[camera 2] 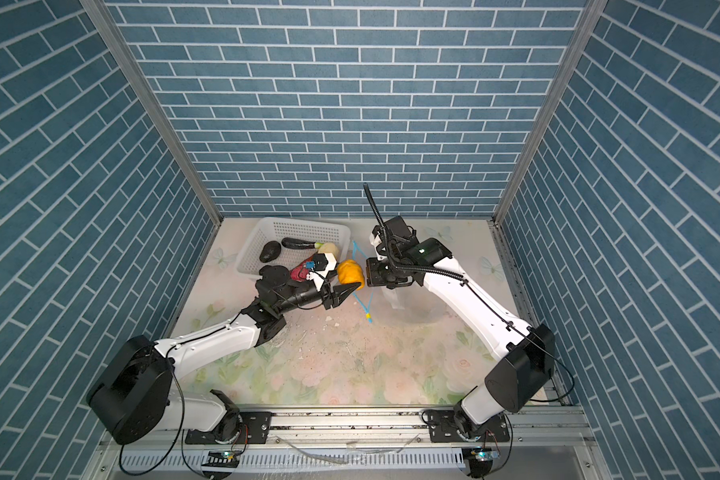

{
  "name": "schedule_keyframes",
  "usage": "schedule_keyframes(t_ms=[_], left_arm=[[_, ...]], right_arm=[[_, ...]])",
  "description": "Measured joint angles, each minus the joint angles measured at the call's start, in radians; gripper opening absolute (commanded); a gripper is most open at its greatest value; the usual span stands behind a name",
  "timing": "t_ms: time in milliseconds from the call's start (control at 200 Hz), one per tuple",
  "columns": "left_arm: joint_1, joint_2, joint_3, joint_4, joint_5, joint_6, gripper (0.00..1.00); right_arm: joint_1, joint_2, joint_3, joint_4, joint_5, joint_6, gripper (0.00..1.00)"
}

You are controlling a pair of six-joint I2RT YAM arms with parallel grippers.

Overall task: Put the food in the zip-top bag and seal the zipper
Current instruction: 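Carry the lemon with the left gripper over the bag mouth beside the right gripper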

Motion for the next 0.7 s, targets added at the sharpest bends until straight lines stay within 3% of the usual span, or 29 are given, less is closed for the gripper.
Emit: schedule_keyframes(t_ms=[700], left_arm=[[-0.011,0.022,0.007,-0.112,0.034,0.019,0.52]], right_arm=[[-0.004,-0.042,-0.017,-0.002,-0.015,-0.008,0.00]])
